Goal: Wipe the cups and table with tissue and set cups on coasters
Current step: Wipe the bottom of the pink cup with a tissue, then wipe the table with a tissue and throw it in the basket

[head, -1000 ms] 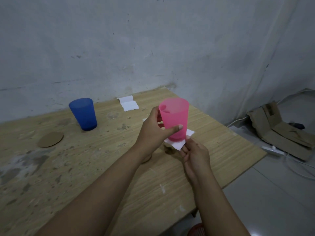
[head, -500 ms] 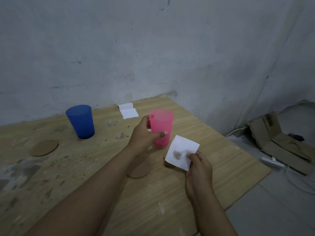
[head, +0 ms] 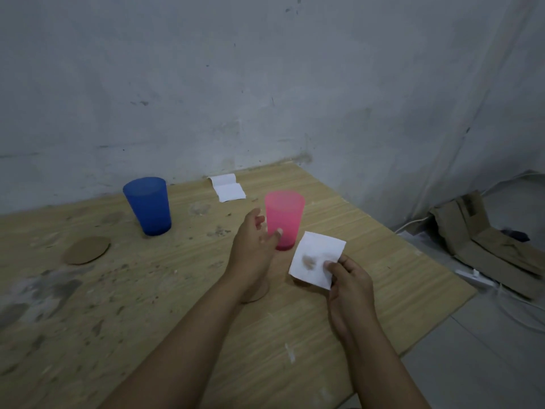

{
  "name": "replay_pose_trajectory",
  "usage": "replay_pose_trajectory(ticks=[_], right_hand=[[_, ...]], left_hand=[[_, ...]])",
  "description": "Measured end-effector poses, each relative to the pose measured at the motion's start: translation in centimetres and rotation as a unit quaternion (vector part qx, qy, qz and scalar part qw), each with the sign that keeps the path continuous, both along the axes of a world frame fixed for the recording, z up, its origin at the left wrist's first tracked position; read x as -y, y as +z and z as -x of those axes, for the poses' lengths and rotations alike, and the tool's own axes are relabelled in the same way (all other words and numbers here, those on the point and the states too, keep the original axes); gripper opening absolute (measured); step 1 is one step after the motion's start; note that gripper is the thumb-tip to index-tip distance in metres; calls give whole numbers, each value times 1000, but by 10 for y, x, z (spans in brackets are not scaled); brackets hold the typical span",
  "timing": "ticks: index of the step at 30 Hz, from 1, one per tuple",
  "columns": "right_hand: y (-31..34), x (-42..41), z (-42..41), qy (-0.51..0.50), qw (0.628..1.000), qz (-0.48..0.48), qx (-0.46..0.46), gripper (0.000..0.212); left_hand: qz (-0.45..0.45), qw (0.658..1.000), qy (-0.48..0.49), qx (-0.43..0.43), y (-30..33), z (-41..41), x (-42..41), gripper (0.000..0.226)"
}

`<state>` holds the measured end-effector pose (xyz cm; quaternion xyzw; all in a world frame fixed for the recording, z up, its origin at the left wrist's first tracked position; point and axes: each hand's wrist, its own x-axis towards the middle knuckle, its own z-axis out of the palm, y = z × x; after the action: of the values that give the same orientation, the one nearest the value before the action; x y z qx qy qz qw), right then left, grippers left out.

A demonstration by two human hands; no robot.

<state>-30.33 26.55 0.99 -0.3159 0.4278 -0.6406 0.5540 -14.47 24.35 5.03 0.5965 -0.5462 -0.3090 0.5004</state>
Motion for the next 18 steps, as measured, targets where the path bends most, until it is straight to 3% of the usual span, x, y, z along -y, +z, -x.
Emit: replay_pose_trajectory(ticks=[4,15,18], right_hand=[[2,-6,-3,40,999,29,-11,27],[0,-14,-6,98,990,74,-69,26],[-1,-15,-5,109,987,85,-88,26]], left_hand=[[5,1000,-20,-6,-9,9,-36,32],[-47,977,-81,-192,-18,0,-64,34],[-47,974,-86,-203,-20,-4,-64,37]])
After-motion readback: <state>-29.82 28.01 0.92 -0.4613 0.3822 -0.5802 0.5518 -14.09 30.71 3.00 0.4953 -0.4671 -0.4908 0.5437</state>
